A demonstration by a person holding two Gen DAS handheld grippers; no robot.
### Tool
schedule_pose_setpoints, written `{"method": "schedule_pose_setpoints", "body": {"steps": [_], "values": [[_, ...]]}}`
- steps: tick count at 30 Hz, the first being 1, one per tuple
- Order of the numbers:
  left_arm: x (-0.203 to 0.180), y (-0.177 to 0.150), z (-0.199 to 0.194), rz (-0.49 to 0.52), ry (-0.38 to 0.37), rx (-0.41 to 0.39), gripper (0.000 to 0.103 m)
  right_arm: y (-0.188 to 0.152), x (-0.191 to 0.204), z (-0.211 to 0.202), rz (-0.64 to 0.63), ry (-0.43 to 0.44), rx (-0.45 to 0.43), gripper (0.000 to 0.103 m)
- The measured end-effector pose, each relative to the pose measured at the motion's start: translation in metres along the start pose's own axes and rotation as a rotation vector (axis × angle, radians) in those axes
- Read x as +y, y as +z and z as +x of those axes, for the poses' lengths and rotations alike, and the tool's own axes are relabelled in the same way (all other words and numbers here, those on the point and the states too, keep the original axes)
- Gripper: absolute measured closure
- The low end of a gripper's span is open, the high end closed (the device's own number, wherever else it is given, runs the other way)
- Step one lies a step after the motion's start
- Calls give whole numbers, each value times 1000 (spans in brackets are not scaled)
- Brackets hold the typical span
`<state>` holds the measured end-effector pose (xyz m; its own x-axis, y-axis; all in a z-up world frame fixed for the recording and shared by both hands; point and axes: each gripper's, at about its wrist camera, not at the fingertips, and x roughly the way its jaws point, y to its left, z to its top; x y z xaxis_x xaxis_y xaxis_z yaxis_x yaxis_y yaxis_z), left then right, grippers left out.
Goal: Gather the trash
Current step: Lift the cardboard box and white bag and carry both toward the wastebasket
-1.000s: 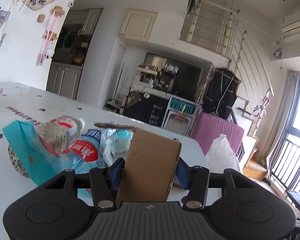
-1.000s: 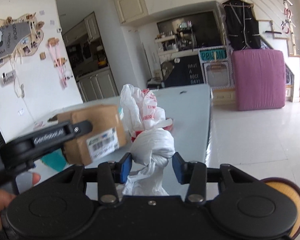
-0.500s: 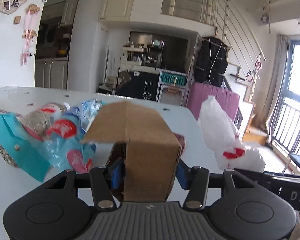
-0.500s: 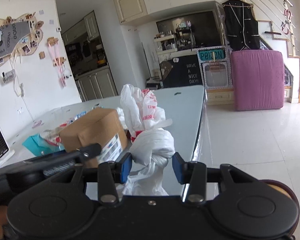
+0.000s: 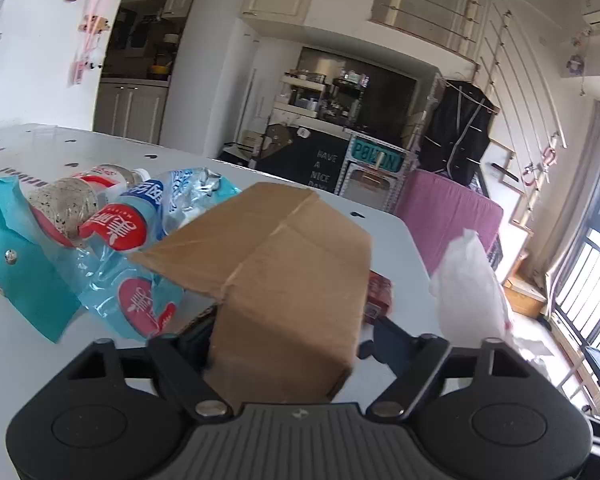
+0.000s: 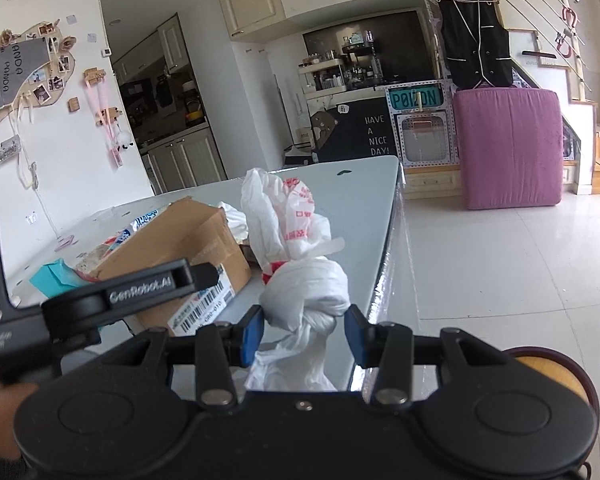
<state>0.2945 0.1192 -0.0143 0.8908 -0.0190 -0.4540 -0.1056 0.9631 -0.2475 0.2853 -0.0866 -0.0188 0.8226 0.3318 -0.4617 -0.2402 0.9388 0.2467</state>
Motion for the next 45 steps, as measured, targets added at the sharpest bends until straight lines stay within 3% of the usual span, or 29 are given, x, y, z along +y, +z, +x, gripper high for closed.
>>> {"method": "schedule_pose_setpoints", "body": {"steps": [4, 14, 23, 36, 45], "values": [[2, -2, -3, 6, -34, -12, 45, -2, -2, 2, -1, -2, 4, 58], [-9, 1, -39, 53, -92, -131, 48, 6, -3, -7, -1, -3, -27, 58], [-41, 11, -48, 104, -97, -104, 48, 26, -26, -34, -26, -35, -72, 58], [-126, -1, -36, 211, -173, -52, 48, 38, -109, -79, -27, -174, -91, 58], [-201, -17, -20, 326, -252, -20, 48, 35, -184, -103, 94, -282, -105, 58]]}}
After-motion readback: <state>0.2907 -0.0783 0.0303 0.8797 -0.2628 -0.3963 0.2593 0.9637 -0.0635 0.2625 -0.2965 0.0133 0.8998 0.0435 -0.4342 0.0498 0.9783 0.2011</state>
